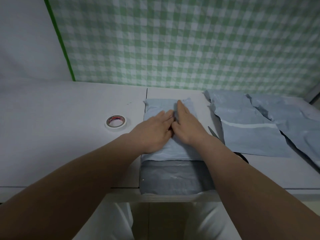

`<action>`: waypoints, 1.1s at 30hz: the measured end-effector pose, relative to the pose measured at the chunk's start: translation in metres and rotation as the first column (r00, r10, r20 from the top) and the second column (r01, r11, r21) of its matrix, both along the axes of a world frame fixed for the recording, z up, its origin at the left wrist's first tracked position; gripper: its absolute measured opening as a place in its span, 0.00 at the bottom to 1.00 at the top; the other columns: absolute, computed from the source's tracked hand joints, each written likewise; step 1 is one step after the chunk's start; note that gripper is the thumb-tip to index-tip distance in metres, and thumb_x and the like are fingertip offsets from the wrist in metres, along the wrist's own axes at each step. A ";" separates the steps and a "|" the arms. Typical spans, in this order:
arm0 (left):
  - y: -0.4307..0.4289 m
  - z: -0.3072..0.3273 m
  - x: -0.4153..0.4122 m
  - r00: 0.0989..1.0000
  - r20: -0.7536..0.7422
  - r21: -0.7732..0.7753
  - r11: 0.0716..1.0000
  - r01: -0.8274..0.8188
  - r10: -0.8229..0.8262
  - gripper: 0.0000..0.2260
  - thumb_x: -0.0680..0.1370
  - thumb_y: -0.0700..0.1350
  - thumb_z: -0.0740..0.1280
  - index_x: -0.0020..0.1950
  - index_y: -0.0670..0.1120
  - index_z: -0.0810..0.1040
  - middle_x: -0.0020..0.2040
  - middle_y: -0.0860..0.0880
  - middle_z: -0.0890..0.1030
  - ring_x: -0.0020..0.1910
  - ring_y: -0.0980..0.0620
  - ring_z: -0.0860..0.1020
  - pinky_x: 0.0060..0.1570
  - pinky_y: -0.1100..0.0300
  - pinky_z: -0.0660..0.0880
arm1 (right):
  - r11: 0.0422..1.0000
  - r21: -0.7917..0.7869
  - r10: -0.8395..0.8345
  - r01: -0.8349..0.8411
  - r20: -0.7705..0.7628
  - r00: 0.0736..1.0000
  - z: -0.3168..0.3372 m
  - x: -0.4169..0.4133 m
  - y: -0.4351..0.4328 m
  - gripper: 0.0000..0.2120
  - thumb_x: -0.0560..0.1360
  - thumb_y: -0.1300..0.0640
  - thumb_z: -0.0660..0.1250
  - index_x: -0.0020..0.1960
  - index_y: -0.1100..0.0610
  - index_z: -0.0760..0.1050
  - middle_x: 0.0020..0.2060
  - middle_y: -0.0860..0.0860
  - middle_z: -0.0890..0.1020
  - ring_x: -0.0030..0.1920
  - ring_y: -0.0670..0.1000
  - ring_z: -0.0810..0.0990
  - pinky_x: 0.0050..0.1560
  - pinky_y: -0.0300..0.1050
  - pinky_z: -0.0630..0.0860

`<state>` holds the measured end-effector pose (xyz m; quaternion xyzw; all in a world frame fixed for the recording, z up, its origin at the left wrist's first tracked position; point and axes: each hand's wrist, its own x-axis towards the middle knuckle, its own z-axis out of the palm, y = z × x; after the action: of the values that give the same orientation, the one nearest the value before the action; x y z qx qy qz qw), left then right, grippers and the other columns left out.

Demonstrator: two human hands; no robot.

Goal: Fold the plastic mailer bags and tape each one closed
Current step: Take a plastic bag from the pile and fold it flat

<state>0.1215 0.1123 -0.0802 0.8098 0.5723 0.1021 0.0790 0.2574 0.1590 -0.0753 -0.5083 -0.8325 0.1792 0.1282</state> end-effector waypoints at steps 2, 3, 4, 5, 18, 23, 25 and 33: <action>0.000 -0.003 -0.004 0.996 -0.082 -0.044 0.999 -0.021 0.018 0.25 0.83 0.53 0.49 0.78 0.47 0.48 0.78 0.51 0.47 0.77 0.52 0.46 0.72 0.58 0.46 | 1.000 -0.007 0.010 -0.009 0.066 0.998 -0.005 0.001 0.002 0.31 0.80 0.56 0.52 0.77 0.59 0.40 0.77 0.55 0.51 0.76 0.52 0.53 0.73 0.46 0.50; 0.001 -0.005 -0.005 0.994 -0.112 -0.051 0.998 -0.024 0.018 0.26 0.83 0.54 0.48 0.78 0.47 0.47 0.78 0.51 0.46 0.77 0.52 0.45 0.72 0.57 0.46 | 1.000 0.008 0.015 -0.016 0.107 0.994 -0.007 0.002 0.003 0.30 0.81 0.55 0.50 0.77 0.60 0.40 0.77 0.55 0.50 0.76 0.51 0.51 0.73 0.46 0.48; 0.001 -0.005 -0.005 0.991 -0.133 -0.057 0.998 -0.024 0.016 0.26 0.83 0.55 0.47 0.78 0.47 0.47 0.78 0.51 0.45 0.77 0.52 0.45 0.73 0.56 0.46 | 0.999 0.027 0.018 -0.022 0.136 0.991 -0.009 0.003 0.003 0.30 0.81 0.54 0.49 0.77 0.60 0.40 0.77 0.55 0.48 0.76 0.51 0.50 0.74 0.46 0.47; 0.001 -0.006 -0.004 0.988 -0.152 -0.064 0.998 -0.023 0.013 0.27 0.83 0.55 0.47 0.78 0.47 0.46 0.78 0.51 0.45 0.77 0.52 0.45 0.73 0.55 0.46 | 0.999 0.042 0.016 -0.023 0.156 0.988 -0.010 0.003 0.003 0.29 0.81 0.53 0.48 0.77 0.60 0.40 0.77 0.55 0.48 0.77 0.51 0.50 0.75 0.47 0.47; -0.009 -0.004 -0.010 0.977 -0.202 0.009 0.997 0.073 -0.070 0.30 0.78 0.61 0.42 0.76 0.47 0.55 0.77 0.51 0.54 0.73 0.51 0.56 0.68 0.52 0.56 | 0.956 0.261 0.115 -0.131 0.078 0.990 -0.008 0.005 -0.028 0.14 0.78 0.59 0.53 0.62 0.59 0.69 0.58 0.54 0.74 0.59 0.55 0.71 0.59 0.49 0.66; -0.019 -0.007 -0.015 0.960 -0.278 -0.070 0.997 -0.037 0.016 0.33 0.79 0.64 0.44 0.78 0.47 0.42 0.78 0.47 0.44 0.77 0.50 0.44 0.74 0.51 0.45 | 0.990 0.078 0.096 -0.116 0.223 0.970 -0.014 0.015 -0.029 0.25 0.81 0.48 0.48 0.76 0.55 0.54 0.75 0.48 0.58 0.75 0.51 0.54 0.72 0.52 0.51; -0.025 -0.004 -0.017 0.953 -0.299 -0.087 0.993 -0.086 0.056 0.35 0.78 0.66 0.44 0.78 0.46 0.42 0.78 0.46 0.42 0.77 0.50 0.43 0.74 0.49 0.43 | 0.990 0.092 0.079 -0.104 0.245 0.966 -0.015 0.019 -0.031 0.27 0.81 0.45 0.47 0.77 0.55 0.51 0.77 0.48 0.52 0.76 0.49 0.48 0.73 0.52 0.48; -0.040 0.007 -0.024 0.912 -0.381 -0.093 0.975 -0.201 0.151 0.51 0.63 0.75 0.35 0.77 0.43 0.46 0.78 0.44 0.47 0.77 0.49 0.47 0.73 0.43 0.45 | 0.998 0.047 -0.043 0.031 0.280 0.959 -0.019 0.032 -0.045 0.33 0.78 0.38 0.44 0.76 0.57 0.50 0.75 0.54 0.54 0.75 0.55 0.51 0.73 0.58 0.51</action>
<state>0.0977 0.0719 -0.0737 0.7526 0.6530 -0.0837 0.0123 0.2891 0.1143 -0.0939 -0.5414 -0.8362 0.0850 0.0227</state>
